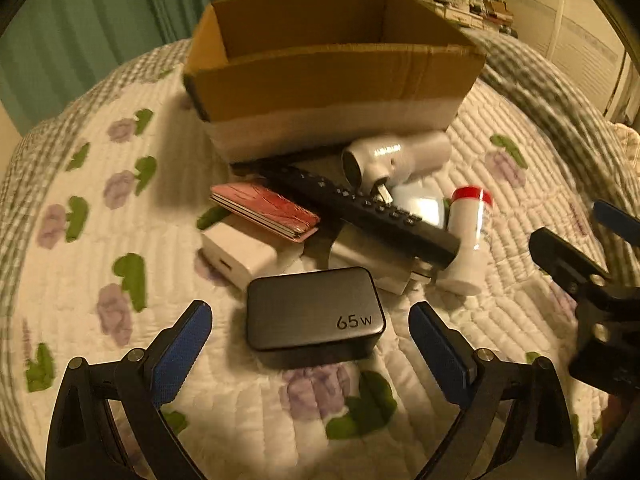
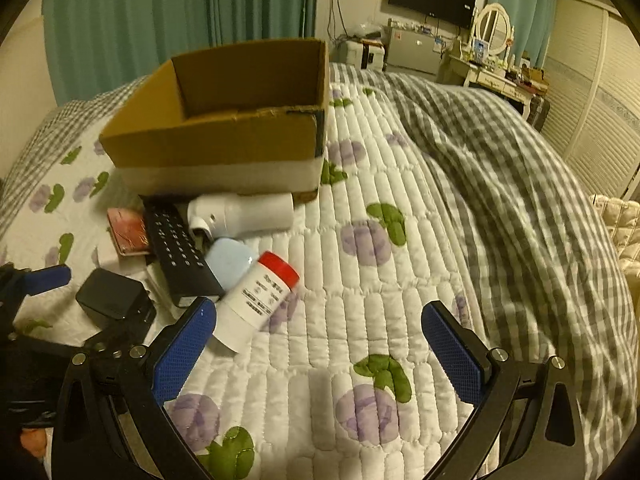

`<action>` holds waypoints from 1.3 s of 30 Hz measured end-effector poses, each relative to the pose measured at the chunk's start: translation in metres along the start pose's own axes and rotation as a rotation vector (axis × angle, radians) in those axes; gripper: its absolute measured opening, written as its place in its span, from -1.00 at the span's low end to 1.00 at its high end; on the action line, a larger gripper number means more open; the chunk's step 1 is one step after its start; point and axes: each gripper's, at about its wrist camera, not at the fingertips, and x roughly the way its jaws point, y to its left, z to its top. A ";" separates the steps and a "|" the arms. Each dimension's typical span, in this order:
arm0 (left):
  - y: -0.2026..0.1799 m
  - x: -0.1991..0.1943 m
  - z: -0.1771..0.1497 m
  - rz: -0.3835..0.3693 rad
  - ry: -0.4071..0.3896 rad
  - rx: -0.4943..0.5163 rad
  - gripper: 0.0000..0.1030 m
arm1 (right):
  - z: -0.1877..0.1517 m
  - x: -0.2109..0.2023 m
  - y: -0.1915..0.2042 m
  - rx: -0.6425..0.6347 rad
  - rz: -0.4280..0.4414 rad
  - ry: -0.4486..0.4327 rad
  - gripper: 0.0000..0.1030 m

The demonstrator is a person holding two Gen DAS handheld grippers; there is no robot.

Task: Organize rigid objects
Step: 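Grasp the black square charger with the left gripper while the right grasps the white pill bottle, then carry both items into the box and open both grippers to drop them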

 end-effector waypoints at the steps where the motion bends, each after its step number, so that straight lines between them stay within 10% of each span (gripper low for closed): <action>1: 0.000 0.003 -0.001 -0.022 0.010 0.001 0.49 | -0.001 0.002 -0.001 0.003 0.003 0.008 1.00; 12: 0.027 -0.036 -0.014 -0.059 -0.084 -0.082 0.33 | 0.001 0.033 0.023 -0.006 0.064 0.121 0.80; 18: 0.039 -0.056 -0.005 -0.042 -0.166 -0.079 0.33 | 0.006 0.070 0.034 0.000 0.073 0.205 0.48; 21: 0.041 -0.057 -0.002 -0.037 -0.184 -0.088 0.33 | 0.008 0.081 0.040 -0.033 0.082 0.214 -0.01; 39: 0.033 -0.135 0.040 -0.035 -0.330 -0.079 0.33 | 0.064 -0.049 0.006 -0.017 0.165 -0.122 -0.30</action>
